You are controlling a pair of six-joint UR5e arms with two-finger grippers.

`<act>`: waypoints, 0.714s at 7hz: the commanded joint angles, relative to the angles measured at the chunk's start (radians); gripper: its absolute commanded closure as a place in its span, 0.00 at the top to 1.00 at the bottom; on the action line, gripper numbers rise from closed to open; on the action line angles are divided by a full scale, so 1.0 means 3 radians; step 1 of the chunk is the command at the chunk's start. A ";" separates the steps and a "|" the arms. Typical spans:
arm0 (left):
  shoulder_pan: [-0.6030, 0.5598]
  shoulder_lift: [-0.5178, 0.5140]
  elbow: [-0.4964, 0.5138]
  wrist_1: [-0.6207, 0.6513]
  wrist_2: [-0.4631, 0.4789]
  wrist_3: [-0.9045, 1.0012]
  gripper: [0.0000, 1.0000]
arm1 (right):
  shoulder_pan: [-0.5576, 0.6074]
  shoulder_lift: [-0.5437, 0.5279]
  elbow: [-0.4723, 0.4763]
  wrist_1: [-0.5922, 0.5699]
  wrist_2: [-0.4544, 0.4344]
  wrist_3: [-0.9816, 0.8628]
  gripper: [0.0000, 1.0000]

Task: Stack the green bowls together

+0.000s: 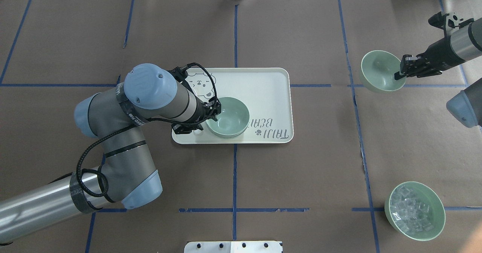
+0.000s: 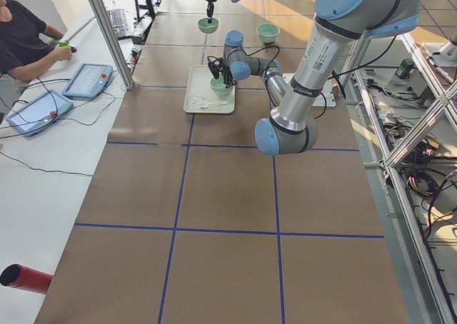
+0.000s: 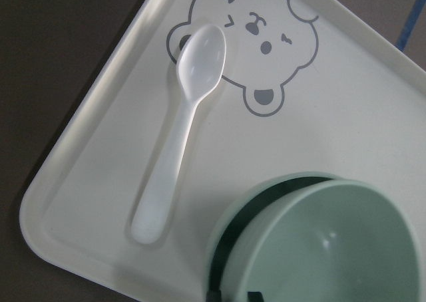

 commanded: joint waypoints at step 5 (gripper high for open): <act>-0.0783 0.0100 -0.0425 0.0648 -0.0334 0.1235 1.00 | -0.0403 0.0517 0.0240 -0.0005 0.0016 0.0847 0.00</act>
